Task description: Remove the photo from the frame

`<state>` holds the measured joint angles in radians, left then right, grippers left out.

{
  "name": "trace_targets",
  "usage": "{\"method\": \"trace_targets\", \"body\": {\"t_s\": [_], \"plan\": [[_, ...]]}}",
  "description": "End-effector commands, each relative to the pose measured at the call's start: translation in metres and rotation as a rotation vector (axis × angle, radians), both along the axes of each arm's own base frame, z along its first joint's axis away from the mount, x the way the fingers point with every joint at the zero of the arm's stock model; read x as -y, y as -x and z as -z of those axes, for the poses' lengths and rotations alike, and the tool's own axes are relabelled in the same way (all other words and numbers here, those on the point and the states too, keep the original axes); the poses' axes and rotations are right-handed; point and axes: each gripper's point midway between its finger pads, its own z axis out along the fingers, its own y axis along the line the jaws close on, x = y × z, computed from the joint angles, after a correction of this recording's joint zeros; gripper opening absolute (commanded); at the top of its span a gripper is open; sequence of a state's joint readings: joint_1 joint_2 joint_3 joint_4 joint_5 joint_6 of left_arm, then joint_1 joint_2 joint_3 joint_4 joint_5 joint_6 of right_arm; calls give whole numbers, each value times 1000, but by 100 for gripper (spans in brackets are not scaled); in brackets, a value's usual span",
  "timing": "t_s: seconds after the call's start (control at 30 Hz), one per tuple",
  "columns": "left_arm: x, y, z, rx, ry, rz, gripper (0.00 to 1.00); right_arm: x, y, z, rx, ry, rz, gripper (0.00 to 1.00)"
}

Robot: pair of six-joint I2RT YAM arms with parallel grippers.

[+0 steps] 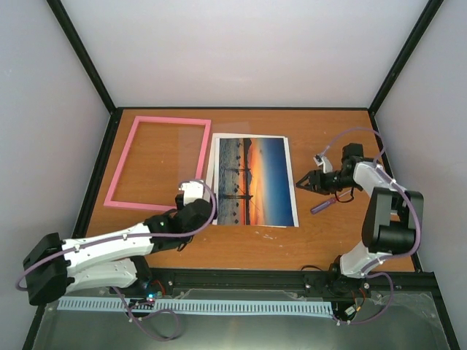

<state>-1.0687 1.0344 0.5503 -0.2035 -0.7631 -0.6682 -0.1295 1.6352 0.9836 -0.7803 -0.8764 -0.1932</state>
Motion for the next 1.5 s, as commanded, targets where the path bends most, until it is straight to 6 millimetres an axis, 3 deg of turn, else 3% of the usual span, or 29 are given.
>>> {"method": "trace_targets", "body": {"t_s": [0.0, 0.1, 0.37, 0.5, 0.53, 0.6, 0.63, 0.73, 0.87, 0.93, 1.13, 1.23, 1.3, 1.47], "plan": [[5, -17, -3, -85, 81, 22, 80, 13, -4, -15, 127, 115, 9, 52], [3, -31, -11, -123, 137, 62, 80, 15, -10, -40, 236, 151, -2, 52], [-30, -78, -84, -59, 75, 84, 80, 30, -38, -140, 569, 268, 53, 57], [-59, -103, -114, 0, -8, 6, 81, 43, -51, -182, 692, 346, 118, 66], [-62, -105, -121, 20, 1, -2, 81, 47, -54, -193, 722, 368, 146, 72], [-66, -108, -123, 42, 25, -21, 83, 52, -57, -212, 789, 380, 196, 77], [-73, -109, -116, 38, 19, -57, 87, 53, -56, -219, 816, 374, 227, 88], [-84, -114, -97, 40, 4, -109, 90, 57, -50, -222, 879, 358, 314, 98], [-97, -114, -86, 24, 20, -203, 90, 58, -37, -187, 968, 345, 371, 100], [-103, -113, -89, 47, 25, -236, 90, 65, -39, -178, 926, 368, 405, 100], [-121, -109, -105, 110, 25, -323, 93, 95, -45, -206, 879, 410, 617, 100], [-124, -109, -103, 107, 17, -344, 93, 110, -48, -207, 871, 488, 657, 100], [-127, -109, -104, 107, 20, -361, 93, 103, -49, -199, 878, 480, 603, 100], [-129, -109, -103, 110, 14, -374, 94, 62, -39, -196, 907, 335, 385, 100]]}}
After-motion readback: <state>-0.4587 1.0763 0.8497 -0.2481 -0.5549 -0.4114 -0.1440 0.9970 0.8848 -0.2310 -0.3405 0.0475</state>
